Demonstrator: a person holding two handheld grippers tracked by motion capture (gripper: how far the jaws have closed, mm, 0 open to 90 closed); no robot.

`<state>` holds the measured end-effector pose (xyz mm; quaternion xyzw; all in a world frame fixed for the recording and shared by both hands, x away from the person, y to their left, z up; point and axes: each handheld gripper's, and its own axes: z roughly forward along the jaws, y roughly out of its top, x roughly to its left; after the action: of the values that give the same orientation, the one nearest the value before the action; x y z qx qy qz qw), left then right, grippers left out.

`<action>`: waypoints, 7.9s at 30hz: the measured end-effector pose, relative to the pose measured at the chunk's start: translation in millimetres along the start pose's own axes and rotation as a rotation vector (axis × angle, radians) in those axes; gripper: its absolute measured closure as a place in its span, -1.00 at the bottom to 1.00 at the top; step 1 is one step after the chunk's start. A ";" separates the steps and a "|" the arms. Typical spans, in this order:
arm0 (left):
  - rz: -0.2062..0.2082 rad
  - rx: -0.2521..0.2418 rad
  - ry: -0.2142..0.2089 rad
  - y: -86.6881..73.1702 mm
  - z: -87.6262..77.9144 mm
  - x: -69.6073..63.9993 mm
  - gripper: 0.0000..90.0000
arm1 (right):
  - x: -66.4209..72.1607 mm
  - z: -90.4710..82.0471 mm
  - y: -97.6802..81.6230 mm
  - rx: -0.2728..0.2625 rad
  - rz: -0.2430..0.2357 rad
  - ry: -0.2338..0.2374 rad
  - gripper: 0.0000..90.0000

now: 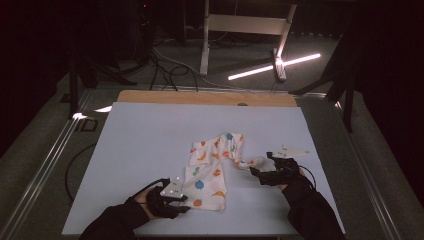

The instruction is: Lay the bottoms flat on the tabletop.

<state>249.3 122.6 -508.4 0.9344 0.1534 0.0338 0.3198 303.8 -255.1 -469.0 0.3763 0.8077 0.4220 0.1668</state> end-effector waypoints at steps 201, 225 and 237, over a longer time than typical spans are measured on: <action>-0.168 -0.297 0.175 -22.9 -46.5 14.3 -0.98 | 37.5 27.9 -27.1 0.178 -0.406 -0.127 0.76; -0.209 -0.326 0.157 -26.7 -47.3 21.0 -0.97 | -21.5 -8.8 -11.3 0.001 0.121 0.053 0.99; -0.213 -0.314 0.158 -27.9 -44.5 22.5 -0.97 | -53.0 2.9 -39.4 0.155 0.153 -0.169 0.85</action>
<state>256.1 176.6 -490.9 0.8459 0.2685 0.0964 0.4505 322.1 -307.4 -505.1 0.4828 0.7900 0.3366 0.1718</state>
